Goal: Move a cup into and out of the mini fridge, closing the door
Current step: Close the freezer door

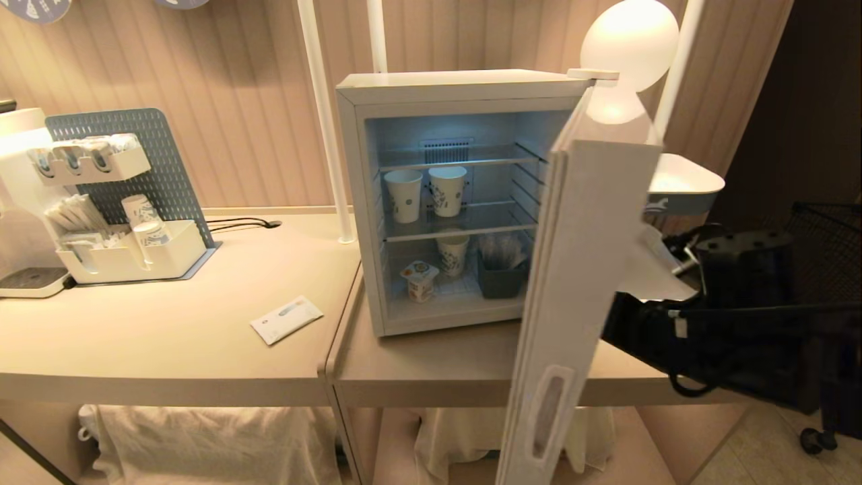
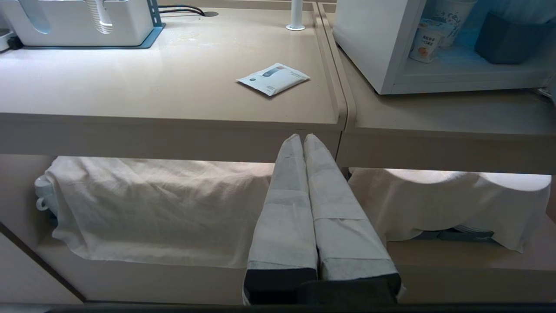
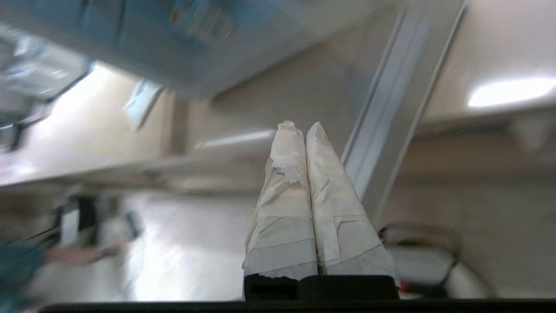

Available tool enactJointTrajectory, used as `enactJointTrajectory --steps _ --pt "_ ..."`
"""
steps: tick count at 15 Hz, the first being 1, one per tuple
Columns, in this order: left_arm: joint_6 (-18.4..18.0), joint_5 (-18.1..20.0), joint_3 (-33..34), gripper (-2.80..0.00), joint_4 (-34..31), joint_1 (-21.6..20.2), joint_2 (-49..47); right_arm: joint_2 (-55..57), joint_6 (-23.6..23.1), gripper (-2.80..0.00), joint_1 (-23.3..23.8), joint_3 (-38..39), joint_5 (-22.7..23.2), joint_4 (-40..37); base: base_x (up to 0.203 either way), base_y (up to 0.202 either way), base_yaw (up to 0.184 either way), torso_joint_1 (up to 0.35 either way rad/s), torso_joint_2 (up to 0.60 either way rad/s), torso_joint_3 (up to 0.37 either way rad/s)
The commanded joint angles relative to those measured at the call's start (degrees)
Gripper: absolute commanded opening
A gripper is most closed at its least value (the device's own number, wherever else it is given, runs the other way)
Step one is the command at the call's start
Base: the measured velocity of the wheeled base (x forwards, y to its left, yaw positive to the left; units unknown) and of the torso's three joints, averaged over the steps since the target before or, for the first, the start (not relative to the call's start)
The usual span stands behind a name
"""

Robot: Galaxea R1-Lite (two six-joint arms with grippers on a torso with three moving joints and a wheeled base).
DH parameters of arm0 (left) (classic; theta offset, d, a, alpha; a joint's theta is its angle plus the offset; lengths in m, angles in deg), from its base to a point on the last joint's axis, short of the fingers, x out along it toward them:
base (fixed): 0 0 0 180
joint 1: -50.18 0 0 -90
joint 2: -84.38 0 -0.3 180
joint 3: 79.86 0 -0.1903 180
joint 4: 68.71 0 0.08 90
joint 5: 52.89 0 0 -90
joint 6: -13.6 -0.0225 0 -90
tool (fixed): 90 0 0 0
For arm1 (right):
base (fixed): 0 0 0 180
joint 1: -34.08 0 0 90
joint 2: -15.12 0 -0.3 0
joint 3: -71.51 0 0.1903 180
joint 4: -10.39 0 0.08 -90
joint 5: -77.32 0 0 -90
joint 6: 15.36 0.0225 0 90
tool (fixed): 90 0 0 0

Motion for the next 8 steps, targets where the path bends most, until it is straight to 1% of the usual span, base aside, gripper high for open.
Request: enactJointTrajectory --steps 1,3,5,6,7,8 --pt "0.03 -0.02 0.09 -2.8 0.01 0.02 -0.09 4.42 -5.27 -2.8 -1.77 -6.54 -5.71 -0.22 0.0 0.0 0.0 0.0 0.0 0.0" --pt "0.03 -0.02 0.09 -2.8 0.01 0.04 -0.09 5.05 -8.13 -2.8 -3.91 -13.46 -8.46 -2.4 0.0 0.0 0.0 0.0 0.0 0.0" --pt "0.03 -0.02 0.09 -2.8 0.01 -0.03 -0.09 6.98 -11.21 -2.8 -6.32 -21.31 -13.7 -5.76 0.0 0.0 0.0 0.0 0.0 0.0" --pt "0.03 -0.02 0.09 -2.8 0.01 -0.01 -0.09 8.75 -14.3 -2.8 -7.55 -24.98 -17.07 -6.59 0.0 0.0 0.0 0.0 0.0 0.0" --pt "0.03 -0.02 0.09 -2.8 0.01 -0.03 -0.09 10.66 -17.46 -2.8 -8.59 -27.36 -18.86 -6.91 0.0 0.0 0.0 0.0 0.0 0.0" --pt "0.03 -0.02 0.09 -2.8 0.01 0.04 -0.09 12.4 -20.01 -2.8 -9.59 -29.54 -19.69 -7.03 0.0 0.0 0.0 0.0 0.0 0.0"
